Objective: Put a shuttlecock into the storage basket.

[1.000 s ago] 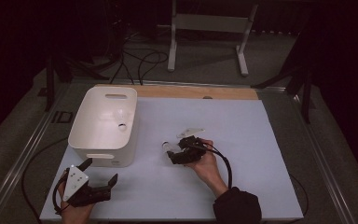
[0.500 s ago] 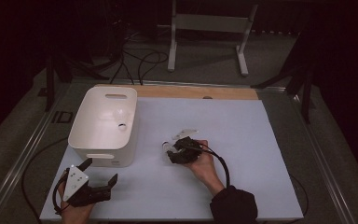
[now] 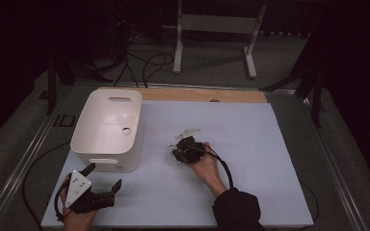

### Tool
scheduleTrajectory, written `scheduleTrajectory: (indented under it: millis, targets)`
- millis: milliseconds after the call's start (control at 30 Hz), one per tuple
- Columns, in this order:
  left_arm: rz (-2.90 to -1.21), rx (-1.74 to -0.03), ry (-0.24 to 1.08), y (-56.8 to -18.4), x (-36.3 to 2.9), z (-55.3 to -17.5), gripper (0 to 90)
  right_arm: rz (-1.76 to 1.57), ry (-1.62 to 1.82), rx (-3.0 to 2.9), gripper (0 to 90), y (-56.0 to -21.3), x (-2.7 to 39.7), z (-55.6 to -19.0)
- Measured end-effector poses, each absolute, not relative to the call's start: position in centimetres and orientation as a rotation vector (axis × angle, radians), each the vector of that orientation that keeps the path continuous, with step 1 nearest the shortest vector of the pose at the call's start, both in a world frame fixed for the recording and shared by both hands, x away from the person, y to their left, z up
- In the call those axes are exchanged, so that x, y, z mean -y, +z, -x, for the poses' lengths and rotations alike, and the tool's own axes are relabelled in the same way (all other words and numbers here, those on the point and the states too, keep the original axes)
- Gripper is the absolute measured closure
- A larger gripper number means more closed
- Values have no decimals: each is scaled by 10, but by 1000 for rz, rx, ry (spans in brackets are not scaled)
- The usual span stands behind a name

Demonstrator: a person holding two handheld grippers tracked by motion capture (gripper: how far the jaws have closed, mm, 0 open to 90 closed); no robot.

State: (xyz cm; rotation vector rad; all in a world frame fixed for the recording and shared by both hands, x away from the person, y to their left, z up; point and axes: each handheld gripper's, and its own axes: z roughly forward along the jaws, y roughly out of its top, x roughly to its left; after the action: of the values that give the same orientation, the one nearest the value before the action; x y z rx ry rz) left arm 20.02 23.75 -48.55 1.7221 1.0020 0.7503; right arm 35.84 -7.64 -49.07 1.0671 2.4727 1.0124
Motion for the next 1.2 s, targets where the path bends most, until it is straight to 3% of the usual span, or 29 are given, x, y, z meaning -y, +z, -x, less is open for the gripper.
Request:
scheduleTrajectory:
  millis: [267, 1200]
  targets:
    - [-1722, -1002, 750, -486, -237, -200, 3, -1086, 1055, -2466, 873, -489, 77, -361]
    - [-1723, -1001, 752, -485, -237, -200, 3, -1115, 1133, -2419, 888, -473, 77, -356]
